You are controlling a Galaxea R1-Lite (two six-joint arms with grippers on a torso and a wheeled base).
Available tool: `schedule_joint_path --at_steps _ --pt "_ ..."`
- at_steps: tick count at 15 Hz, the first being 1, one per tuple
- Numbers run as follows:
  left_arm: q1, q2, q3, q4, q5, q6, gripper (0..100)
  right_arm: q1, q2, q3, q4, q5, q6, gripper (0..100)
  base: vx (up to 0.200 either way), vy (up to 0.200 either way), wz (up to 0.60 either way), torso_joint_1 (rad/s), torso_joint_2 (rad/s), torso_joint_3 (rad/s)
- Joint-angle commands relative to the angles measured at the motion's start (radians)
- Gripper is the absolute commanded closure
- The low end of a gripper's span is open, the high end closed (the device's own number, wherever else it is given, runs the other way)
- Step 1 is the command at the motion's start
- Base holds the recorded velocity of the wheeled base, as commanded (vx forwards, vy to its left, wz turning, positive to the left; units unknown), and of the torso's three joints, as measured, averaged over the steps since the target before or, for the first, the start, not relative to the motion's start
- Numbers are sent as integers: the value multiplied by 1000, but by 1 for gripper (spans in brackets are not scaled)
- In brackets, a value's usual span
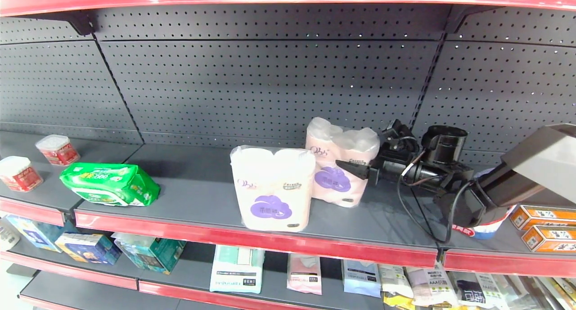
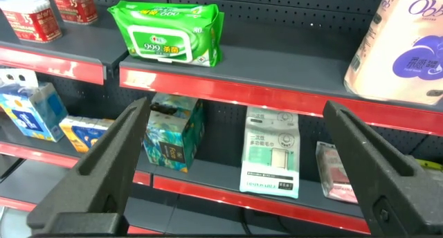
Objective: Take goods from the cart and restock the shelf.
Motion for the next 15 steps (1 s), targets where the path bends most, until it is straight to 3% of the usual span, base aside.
schedule_joint_path --at_steps 1,15 --pt "0 -1 0 0 0 0 0 1 0 -4 -2 -2 1 100 0 0 0 0 0 0" --pt "0 -1 0 0 0 0 0 58 65 -79 0 -73 89 100 0 0 0 0 0 0"
